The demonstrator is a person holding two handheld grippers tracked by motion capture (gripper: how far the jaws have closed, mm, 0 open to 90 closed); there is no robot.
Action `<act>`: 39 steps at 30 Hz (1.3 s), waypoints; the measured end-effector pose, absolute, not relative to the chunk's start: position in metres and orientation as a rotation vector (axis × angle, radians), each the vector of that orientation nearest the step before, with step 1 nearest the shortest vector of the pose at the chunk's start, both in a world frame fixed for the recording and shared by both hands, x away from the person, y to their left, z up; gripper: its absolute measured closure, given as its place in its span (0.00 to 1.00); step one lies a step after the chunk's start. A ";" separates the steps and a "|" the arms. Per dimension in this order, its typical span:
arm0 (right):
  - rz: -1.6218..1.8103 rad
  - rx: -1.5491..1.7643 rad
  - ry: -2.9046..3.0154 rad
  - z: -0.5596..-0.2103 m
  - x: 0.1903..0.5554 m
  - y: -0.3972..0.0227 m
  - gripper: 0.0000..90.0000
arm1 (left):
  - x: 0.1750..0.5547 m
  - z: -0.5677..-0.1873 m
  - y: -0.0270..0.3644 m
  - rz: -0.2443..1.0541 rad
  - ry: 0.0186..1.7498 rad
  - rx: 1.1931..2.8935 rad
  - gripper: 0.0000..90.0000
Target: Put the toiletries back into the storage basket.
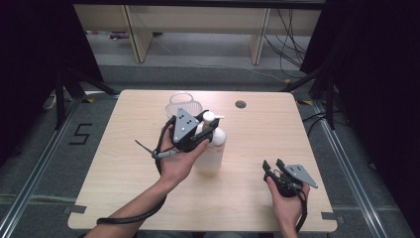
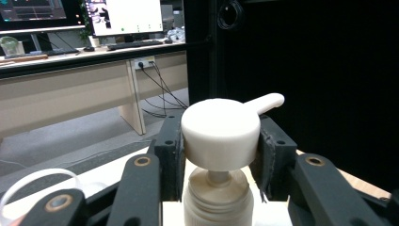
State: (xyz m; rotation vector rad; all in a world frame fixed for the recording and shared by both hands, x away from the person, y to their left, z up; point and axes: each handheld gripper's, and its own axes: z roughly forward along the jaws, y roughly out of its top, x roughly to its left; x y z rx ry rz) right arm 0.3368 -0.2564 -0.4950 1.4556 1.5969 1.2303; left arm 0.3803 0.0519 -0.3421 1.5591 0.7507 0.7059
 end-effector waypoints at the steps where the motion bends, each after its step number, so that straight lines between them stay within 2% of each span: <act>1: 1.230 1.456 1.597 -0.495 0.337 -0.256 0.51 | 0.382 -0.341 0.054 0.720 0.734 1.555 0.65; 15: 1.234 1.455 1.589 -0.496 0.337 -0.255 0.51 | 0.387 -0.337 0.072 0.732 0.774 1.546 0.65; 17: 1.244 1.531 1.577 -0.494 0.334 -0.251 0.51 | 0.389 -0.337 0.076 0.743 0.782 1.541 0.66; 20: 1.275 1.442 1.593 -0.498 0.338 -0.255 0.51 | 0.391 -0.336 0.080 0.749 0.785 1.541 0.65; 39: 1.250 1.467 1.600 -0.497 0.336 -0.251 0.51 | 0.406 -0.327 0.102 0.811 0.826 1.496 0.65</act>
